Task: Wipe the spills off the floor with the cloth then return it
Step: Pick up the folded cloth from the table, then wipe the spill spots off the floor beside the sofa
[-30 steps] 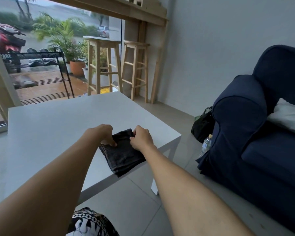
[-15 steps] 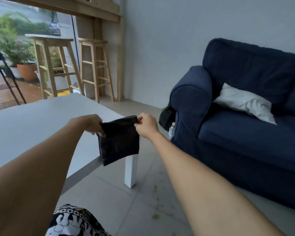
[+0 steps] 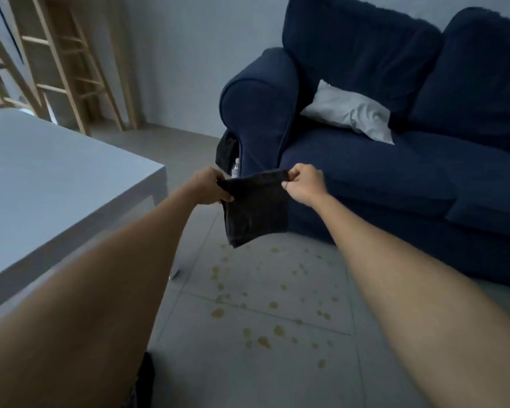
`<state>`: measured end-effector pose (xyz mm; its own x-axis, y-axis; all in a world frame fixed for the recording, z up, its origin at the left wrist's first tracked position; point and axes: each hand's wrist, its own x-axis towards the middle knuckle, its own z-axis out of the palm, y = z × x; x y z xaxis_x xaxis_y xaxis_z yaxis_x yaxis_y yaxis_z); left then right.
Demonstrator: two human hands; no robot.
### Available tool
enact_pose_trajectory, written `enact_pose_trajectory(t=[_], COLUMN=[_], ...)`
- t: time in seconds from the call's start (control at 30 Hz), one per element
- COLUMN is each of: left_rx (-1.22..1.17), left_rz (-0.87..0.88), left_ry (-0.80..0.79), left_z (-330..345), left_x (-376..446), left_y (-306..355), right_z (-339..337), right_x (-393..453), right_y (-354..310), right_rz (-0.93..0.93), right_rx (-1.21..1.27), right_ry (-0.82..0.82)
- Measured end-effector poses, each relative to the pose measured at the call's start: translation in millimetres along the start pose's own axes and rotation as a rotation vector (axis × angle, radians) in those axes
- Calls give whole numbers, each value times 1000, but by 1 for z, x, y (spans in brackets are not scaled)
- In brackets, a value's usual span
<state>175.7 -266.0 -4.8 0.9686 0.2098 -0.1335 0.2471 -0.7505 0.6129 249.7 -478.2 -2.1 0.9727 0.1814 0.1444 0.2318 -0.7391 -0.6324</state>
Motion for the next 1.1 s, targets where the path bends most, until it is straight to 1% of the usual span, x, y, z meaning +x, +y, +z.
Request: enact_pose_trajectory(t=[0.13,0.3,0.47,0.63,0.83,0.97,1.1], left_rx=[-38,-51,-17,37,69,70,83], left_rz=[-14,-48,-83,-100,-131,-137,-111], left_ry=[-62,-104,-164,-276,-365,-346,-257], left_z=[40,99,171,246,313,340,359], left_x=[26,66,100,138,191,237,282], left_y=[5,-2,-25,-54,-83,-92,-94], right_z=[10,44,84,134,190,216,235], right_x=[3,14,22,34,56,85,122], right_y=[52,115,178,251,318,347,365], right_rz=[83,199,296,397,469,470,468], right_rx=[26,60,50,14,10,-13,-54], right_ry=[-19,-34,-51,-117,-160,-106,-37])
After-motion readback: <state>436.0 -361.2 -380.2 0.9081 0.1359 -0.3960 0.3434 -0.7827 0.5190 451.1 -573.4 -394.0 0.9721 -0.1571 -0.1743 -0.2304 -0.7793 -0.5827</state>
